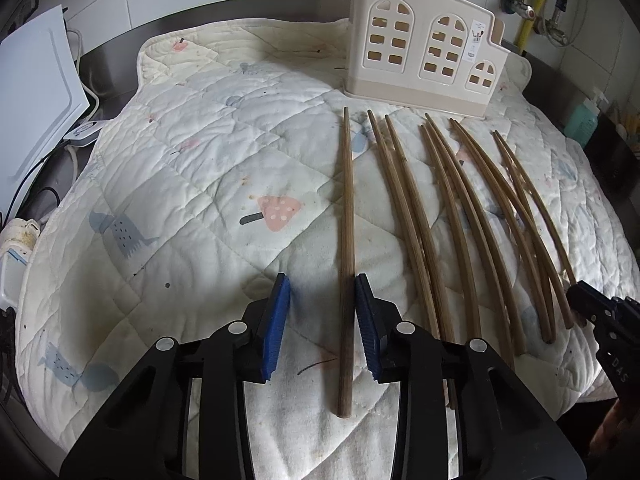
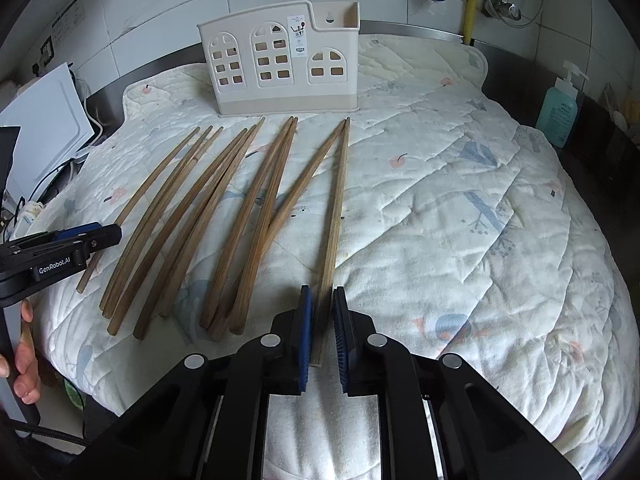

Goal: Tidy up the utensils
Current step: 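Lower the right gripper onto one wooden chopstick and close on it, then lift the wooden chopstick upright with the right gripper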

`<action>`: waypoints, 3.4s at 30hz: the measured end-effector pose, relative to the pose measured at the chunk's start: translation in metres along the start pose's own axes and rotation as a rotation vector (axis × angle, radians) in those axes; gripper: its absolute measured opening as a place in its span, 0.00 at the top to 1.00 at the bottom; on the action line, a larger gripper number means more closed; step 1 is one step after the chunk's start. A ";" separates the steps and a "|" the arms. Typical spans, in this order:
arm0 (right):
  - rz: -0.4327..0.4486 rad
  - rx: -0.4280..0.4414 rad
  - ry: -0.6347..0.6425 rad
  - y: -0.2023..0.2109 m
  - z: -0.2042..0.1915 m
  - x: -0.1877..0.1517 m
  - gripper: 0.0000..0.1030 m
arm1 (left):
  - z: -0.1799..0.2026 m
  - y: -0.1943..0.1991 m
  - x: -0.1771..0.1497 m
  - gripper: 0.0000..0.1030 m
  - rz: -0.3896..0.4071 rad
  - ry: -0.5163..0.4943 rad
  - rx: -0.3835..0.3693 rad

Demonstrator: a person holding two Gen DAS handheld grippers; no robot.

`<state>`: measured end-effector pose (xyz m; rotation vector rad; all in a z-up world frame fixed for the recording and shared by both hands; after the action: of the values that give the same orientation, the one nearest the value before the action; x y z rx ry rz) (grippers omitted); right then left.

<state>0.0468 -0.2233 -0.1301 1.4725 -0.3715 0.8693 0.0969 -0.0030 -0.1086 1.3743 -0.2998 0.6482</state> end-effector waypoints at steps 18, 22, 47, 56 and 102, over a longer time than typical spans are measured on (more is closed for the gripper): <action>0.008 -0.024 0.027 0.000 -0.002 -0.002 0.93 | 0.005 0.004 -0.007 0.80 0.005 -0.021 -0.072; 0.009 -0.026 0.027 0.000 -0.003 -0.002 0.93 | 0.004 0.005 -0.007 0.86 0.007 -0.044 -0.087; 0.004 -0.017 0.025 0.000 -0.002 -0.001 0.92 | 0.008 0.004 -0.009 0.88 0.003 -0.098 -0.114; 0.038 -0.031 0.020 0.012 0.000 0.001 0.93 | 0.008 0.014 -0.004 0.94 0.028 -0.068 -0.146; 0.214 -0.061 0.065 0.071 0.003 0.051 0.93 | 0.005 0.013 -0.014 0.95 0.001 -0.094 -0.140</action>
<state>0.0311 -0.2208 -0.0442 1.3608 -0.5093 1.0650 0.0789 -0.0105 -0.1049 1.2722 -0.4135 0.5541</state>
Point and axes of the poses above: each gripper's, at about its wrist camera, not at the fingertips, and y roughly against the way its jaws point, z to its right, x to its top, the point moved 4 cm from there along -y, roughly the way its jaws point, and after that the axes turned 13 degrees about y, right-handed, at the moved point
